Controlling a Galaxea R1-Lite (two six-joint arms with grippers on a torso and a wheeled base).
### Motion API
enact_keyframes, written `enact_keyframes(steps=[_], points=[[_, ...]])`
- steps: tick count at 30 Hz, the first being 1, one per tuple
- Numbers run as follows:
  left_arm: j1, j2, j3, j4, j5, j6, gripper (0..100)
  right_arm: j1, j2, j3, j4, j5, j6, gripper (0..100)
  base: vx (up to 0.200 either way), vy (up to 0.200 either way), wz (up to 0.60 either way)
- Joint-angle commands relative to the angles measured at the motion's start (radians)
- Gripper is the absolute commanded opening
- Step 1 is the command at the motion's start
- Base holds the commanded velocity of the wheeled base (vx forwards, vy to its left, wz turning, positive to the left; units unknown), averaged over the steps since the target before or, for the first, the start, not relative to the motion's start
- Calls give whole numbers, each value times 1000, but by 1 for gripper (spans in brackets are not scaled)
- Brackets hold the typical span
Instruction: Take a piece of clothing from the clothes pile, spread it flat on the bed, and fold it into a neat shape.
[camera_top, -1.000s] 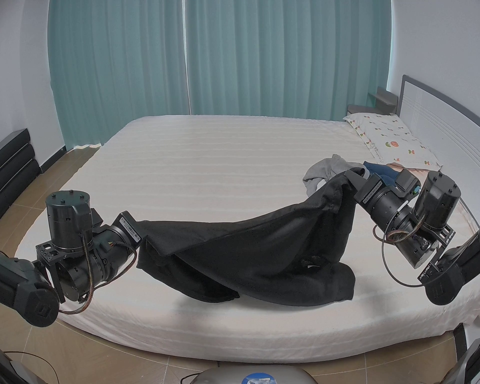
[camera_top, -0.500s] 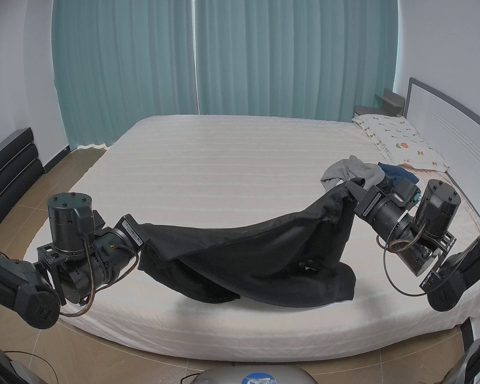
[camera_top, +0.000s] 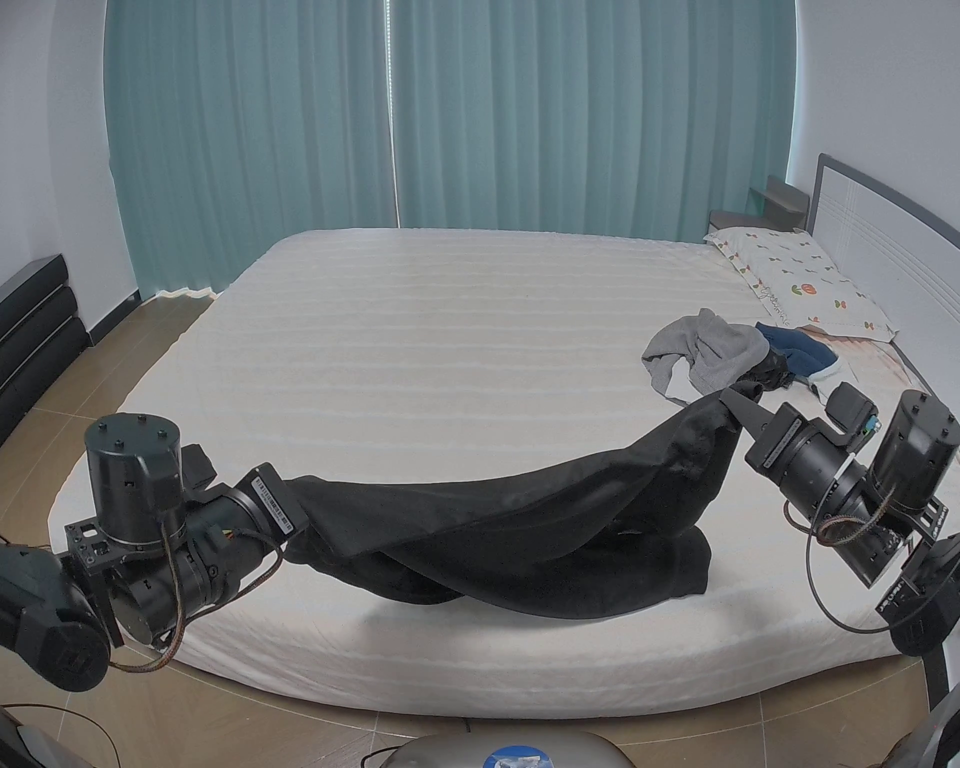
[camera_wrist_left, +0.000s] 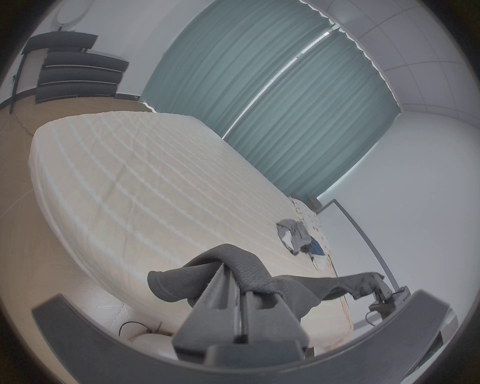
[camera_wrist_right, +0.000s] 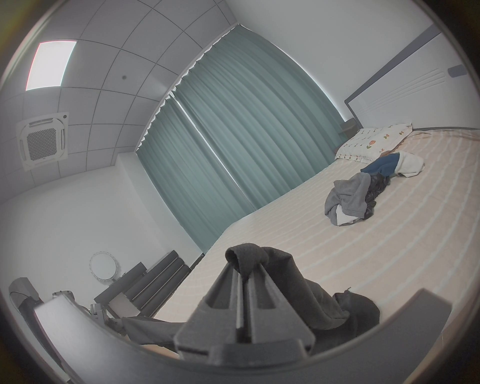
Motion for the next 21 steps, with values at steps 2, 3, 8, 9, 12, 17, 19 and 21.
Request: enact_keyframes(steps=[2,3,8,9,12,17,19,21], points=[[-51,-108,20,4,16,11,0,22,-156,49,14,0,-3,0,-200,0,0],[-51,-137,14,15,16,12,0,33,-210,56,20,1,-10,0,0,0,0],[-49,-227,-25,93,30,21,0,37,-373,33,89,6,-53,0,0,0,0],[-49,-249,-39,109,30,24,0,42,-402,16,110,8,-58,0,0,0,0],[-49,-307,-134,216,28,35,0,51,-498,-89,242,8,-64,0,0,0,0],[-28,-321,-313,397,14,34,0,45,-566,-318,461,26,-64,0,0,0,0],[-15,-280,-404,472,-21,31,0,5,-532,-499,624,61,-52,0,0,0,0],[9,-215,-434,478,-30,29,0,-47,-468,-585,692,86,-39,0,0,0,0]])
